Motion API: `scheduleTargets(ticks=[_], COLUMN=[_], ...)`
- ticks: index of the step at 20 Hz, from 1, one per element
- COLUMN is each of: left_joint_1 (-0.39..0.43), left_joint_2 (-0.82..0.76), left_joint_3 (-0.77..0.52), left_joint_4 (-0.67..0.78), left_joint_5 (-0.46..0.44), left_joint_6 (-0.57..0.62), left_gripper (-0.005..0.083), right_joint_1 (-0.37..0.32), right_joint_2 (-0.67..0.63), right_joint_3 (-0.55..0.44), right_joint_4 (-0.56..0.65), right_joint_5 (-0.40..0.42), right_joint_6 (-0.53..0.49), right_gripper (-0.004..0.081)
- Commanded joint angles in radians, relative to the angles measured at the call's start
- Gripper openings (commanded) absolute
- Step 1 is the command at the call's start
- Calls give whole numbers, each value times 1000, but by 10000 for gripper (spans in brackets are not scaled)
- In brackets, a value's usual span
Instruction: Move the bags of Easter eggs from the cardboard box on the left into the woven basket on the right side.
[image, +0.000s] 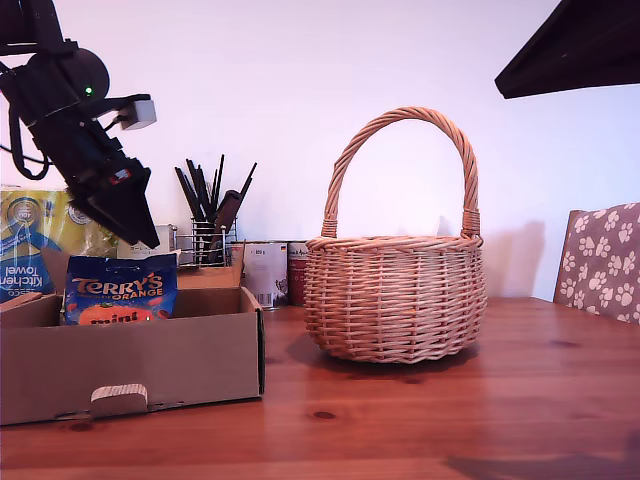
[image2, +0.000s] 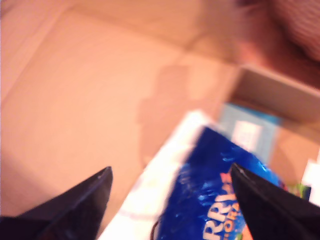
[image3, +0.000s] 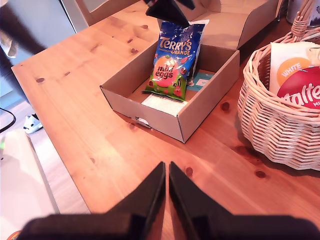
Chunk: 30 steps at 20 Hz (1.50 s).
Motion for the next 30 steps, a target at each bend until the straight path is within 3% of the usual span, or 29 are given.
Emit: scheduleTargets(ticks=[1, 12, 30], left_joint_1=[3, 20, -84], left_joint_2=[2, 130, 36], left_joint_3=[-3, -3, 4], left_joint_4=[49, -32, -287], left_joint_5=[5, 26, 40], left_joint_6=[38, 33, -44], left_gripper=[720, 720, 709], right_joint_1=[3, 3, 3], right_joint_2=[5, 5, 5], right_joint_3=[10, 10, 10], right_joint_4=[5, 2, -2], right_joint_5=[3, 3, 3], right_joint_6=[-4, -17, -19], right_gripper=[-13, -13, -13])
